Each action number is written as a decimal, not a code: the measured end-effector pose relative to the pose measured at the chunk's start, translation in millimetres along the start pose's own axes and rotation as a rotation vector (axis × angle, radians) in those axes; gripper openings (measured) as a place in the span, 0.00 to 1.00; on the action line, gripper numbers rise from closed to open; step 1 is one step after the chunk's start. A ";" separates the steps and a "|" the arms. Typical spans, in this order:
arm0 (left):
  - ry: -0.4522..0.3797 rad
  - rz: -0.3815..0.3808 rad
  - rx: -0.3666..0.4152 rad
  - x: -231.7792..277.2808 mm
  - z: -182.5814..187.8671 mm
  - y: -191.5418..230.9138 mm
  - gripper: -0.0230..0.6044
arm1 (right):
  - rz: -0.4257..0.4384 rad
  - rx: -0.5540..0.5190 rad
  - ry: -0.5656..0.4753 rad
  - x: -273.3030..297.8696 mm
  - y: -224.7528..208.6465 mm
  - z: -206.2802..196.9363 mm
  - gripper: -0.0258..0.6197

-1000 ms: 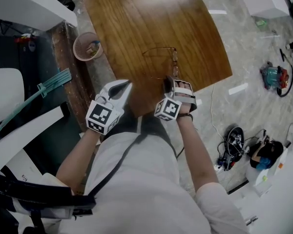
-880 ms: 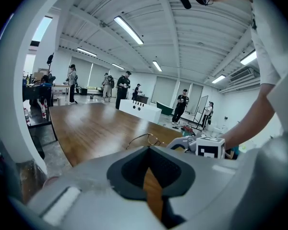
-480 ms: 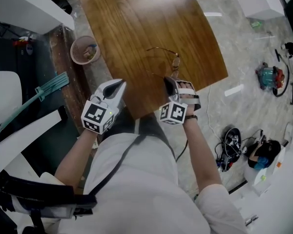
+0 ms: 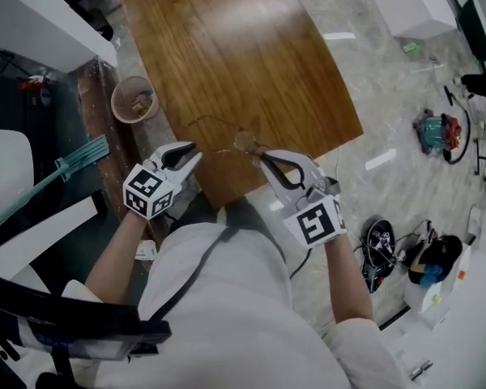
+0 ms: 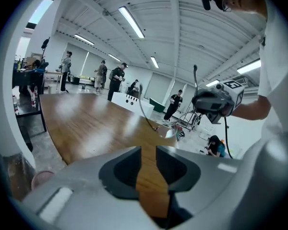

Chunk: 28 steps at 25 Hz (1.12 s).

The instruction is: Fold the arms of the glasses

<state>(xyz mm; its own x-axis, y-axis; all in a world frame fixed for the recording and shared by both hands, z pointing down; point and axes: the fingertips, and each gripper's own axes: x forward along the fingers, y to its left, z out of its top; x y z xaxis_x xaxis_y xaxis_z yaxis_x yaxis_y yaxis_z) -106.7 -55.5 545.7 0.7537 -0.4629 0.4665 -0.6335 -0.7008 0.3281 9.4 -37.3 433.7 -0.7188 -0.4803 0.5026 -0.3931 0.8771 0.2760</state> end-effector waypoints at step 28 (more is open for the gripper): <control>-0.473 -0.607 0.171 -116.6 244.1 -149.9 0.21 | 0.412 0.466 -0.813 -176.5 -51.8 154.7 0.08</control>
<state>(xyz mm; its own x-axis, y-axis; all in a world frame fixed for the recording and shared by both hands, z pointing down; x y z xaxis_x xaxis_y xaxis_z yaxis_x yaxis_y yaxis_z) -56.9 -29.0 241.6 0.9780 -0.1270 -0.1655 -0.0801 -0.9610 0.2646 67.9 2.1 204.0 -0.9517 -0.1473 -0.2693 -0.0864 0.9704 -0.2253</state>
